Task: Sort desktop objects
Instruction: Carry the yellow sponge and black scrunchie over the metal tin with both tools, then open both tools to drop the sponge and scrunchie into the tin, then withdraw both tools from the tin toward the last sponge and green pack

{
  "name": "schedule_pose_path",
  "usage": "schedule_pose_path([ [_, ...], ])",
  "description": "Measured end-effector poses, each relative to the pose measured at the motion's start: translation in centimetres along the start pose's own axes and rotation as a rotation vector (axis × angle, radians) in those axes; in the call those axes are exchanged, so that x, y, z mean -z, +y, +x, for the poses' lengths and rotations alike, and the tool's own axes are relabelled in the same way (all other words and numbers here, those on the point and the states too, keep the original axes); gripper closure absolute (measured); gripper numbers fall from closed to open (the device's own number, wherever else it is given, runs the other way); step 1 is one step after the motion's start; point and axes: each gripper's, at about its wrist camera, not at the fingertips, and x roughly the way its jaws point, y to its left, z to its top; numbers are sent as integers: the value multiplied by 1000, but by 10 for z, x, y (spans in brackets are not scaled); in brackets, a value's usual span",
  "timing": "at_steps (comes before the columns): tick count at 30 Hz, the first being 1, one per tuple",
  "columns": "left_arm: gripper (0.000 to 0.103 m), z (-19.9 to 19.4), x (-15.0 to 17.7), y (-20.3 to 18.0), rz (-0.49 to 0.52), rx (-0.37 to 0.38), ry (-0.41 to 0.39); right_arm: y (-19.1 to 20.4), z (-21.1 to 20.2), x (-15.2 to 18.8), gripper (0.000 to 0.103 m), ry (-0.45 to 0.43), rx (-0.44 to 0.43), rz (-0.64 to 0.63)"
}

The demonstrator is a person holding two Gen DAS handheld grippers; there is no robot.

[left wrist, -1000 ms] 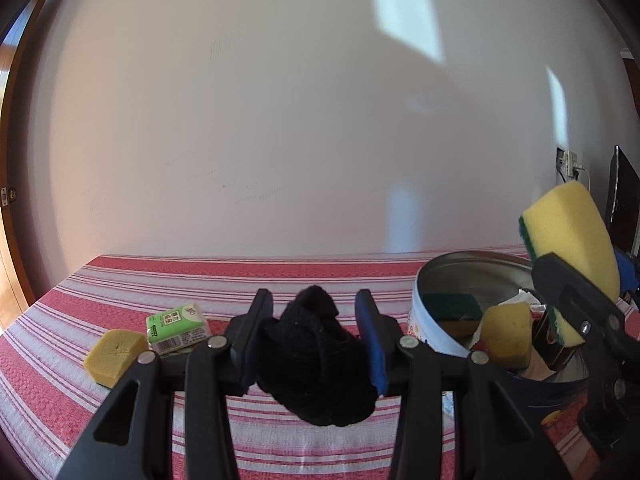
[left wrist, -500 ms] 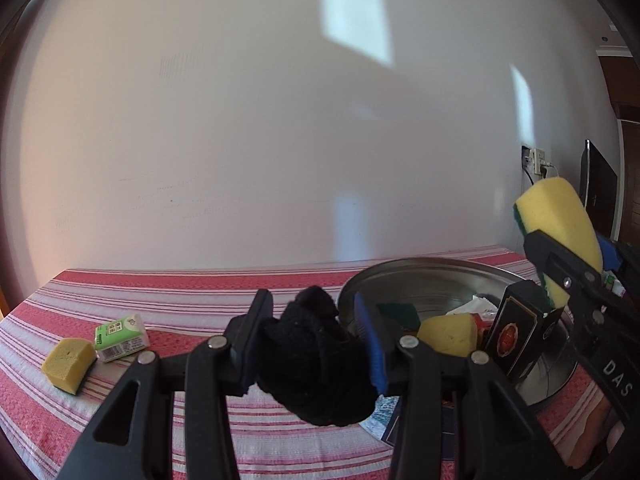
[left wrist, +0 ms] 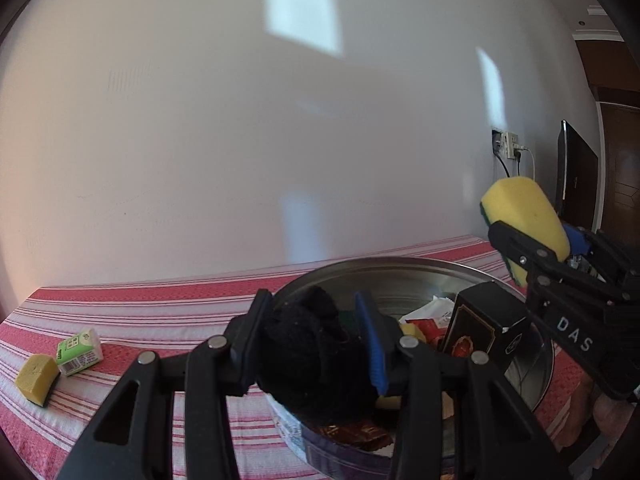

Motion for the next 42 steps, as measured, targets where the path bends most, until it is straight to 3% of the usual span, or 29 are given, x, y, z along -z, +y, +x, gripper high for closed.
schedule_pose_path([
  [9, 61, 21, -1, -33, 26, 9, 64, -28, 36, 11, 47, 129, -12, 56],
  [16, 60, 30, 4, -38, 26, -23, 118, -19, 45, 15, 46, 151, -50, 18],
  [18, 58, 31, 4, -36, 5, -33, 124, -16, 51, 19, 44, 193, -63, 4],
  [19, 47, 31, 5, -35, -5, -40, 123, -15, 52, 20, 39, 206, -77, 6],
  [23, 10, 28, 5, -26, -75, -92, 104, -22, 40, 20, 26, 154, -34, 44],
  [25, 2, 28, 5, -20, -107, -99, 91, -27, 34, 19, 19, 125, -30, 76],
  [31, 1, 27, 6, -21, -90, -99, 70, -35, 5, 11, 1, -16, 25, 127],
  [33, 1, 26, 5, -23, -77, -108, 55, -34, -4, 9, 1, -55, 31, 137],
  [42, 1, 19, 5, -18, -79, -144, 31, -8, -8, 5, 1, -62, 45, 34],
])
